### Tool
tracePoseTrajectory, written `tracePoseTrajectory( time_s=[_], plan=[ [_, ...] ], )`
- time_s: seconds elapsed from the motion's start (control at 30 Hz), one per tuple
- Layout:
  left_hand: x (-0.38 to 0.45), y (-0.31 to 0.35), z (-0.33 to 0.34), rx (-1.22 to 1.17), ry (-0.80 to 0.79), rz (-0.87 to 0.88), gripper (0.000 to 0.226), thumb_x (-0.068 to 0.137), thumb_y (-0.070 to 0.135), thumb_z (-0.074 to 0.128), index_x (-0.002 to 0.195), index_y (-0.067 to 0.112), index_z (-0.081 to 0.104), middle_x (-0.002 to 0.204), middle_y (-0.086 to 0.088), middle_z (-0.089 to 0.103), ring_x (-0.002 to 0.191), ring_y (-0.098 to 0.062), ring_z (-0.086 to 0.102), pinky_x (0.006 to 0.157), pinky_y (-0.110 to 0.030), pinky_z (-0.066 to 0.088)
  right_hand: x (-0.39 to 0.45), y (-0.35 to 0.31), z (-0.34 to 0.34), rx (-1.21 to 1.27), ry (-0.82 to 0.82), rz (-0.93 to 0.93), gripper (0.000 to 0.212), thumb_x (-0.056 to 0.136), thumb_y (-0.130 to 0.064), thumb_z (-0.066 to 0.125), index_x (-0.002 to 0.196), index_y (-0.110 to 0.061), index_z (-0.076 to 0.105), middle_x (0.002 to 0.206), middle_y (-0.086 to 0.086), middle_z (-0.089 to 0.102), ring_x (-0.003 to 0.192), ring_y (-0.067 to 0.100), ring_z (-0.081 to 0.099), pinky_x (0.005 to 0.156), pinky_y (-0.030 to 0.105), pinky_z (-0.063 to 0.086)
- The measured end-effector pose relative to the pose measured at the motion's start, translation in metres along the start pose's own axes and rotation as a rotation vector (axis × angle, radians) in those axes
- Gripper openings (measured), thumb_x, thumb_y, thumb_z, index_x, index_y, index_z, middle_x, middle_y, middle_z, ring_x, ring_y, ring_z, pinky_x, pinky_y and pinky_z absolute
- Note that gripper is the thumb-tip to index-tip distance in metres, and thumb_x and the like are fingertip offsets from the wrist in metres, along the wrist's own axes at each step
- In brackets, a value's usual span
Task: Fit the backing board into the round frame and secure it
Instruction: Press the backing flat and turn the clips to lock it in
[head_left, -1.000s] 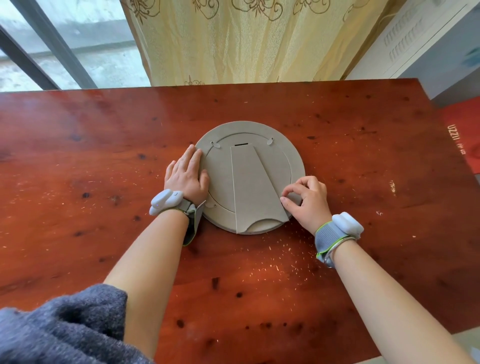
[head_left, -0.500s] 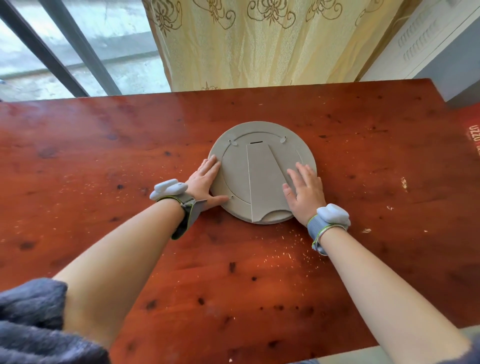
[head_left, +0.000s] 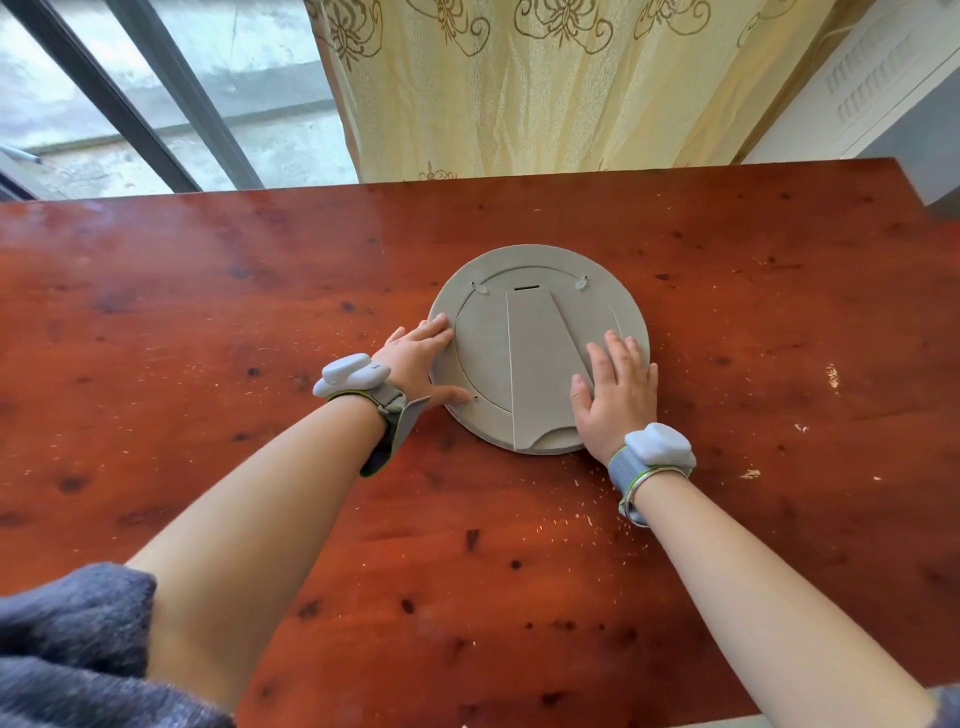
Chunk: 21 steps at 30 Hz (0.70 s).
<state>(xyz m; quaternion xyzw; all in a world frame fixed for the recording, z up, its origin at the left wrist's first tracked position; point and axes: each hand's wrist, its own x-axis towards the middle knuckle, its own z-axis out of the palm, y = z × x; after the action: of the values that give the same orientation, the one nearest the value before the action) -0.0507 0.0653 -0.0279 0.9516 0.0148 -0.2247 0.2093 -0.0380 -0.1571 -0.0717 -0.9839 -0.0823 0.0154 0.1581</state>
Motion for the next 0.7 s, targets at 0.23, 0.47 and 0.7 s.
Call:
tracePoseTrajectory(
  time_s=[0.23,0.47,0.7],
  plan=[
    [0.003,0.001,0.001,-0.041,0.021,-0.042,0.087,0.078,0.039,0.071,0.148,0.015,0.025,0.160,0.001,0.014,0.148,-0.016,0.014,0.122,-0.039,0.002,0.000,0.000,0.002,0.000,0.044,-0.005,0.053,0.079,-0.031,0.036,0.109,0.003,0.064,0.122,0.027,0.061,0.116,0.049,0.053,0.090,0.069,0.039],
    [0.008,0.008,-0.003,-0.121,0.131,-0.092,0.070,0.066,0.031,0.082,0.126,0.012,0.052,0.144,0.000,0.036,0.134,-0.020,0.037,0.122,-0.041,0.012,0.000,0.001,0.002,-0.011,0.065,-0.005,0.052,0.079,-0.030,0.037,0.108,0.003,0.064,0.120,0.028,0.062,0.114,0.049,0.054,0.088,0.069,0.040],
    [0.014,0.018,-0.009,-0.067,0.046,-0.163,0.072,0.062,0.034,0.084,0.119,0.008,0.049,0.139,-0.004,0.034,0.121,-0.033,0.042,0.109,-0.041,0.036,-0.001,0.002,0.005,-0.009,0.085,-0.018,0.052,0.079,-0.030,0.037,0.109,0.002,0.064,0.121,0.028,0.062,0.115,0.049,0.054,0.089,0.068,0.040]
  ],
)
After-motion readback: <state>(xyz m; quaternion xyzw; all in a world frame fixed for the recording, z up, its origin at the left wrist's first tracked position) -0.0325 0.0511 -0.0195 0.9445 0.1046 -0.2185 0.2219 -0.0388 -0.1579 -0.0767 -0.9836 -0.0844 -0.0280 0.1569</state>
